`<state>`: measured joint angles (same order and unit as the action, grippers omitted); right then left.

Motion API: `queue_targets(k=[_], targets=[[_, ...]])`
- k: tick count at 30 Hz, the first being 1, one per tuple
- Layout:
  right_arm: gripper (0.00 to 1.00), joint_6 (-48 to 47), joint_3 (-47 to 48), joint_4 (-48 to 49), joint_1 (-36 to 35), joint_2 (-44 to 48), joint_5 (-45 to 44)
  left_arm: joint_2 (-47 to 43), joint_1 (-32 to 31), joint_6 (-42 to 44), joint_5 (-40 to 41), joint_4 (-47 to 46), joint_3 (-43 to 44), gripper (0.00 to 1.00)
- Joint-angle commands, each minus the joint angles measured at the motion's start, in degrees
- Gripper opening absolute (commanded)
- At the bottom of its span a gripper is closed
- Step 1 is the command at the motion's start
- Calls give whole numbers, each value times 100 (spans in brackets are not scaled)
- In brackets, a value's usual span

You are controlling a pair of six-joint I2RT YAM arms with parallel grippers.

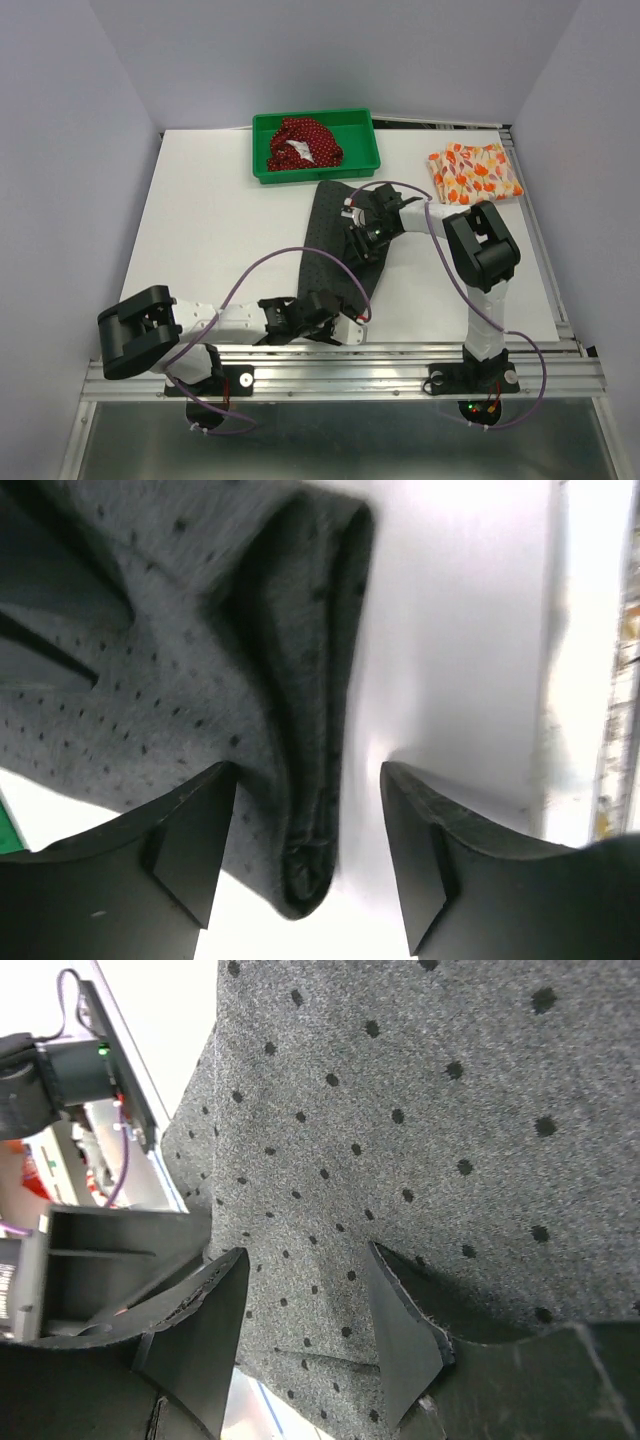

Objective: Fold and stack the skirts
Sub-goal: Fold the skirt

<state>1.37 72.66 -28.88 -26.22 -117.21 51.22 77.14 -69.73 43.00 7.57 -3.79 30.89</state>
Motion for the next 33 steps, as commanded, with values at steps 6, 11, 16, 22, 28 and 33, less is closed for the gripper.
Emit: queue_targets(k=[6, 11, 16, 22, 28, 33], targets=[[57, -259, -200, 155, -41, -452, -692, 775, -163, 156, 332, -596, -277, 53], [57, -435, -261, -12, -41, -434, -666, 996, -163, 138, 227, -711, -312, 35], [57, -514, -253, -73, -41, -461, -737, 487, -163, -28, -228, 17, 256, 12], [63, -384, 613, -467, 28, -58, -868, 37, -198, -468, -1194, 2012, 1409, 0], [78, 20, 2233, -495, 766, -109, -885, 204, -225, -898, -1802, 3094, 2122, 0], [81, 21, 3007, -408, 820, -601, -992, 292, -225, -1206, -2128, 3560, 2570, 0]])
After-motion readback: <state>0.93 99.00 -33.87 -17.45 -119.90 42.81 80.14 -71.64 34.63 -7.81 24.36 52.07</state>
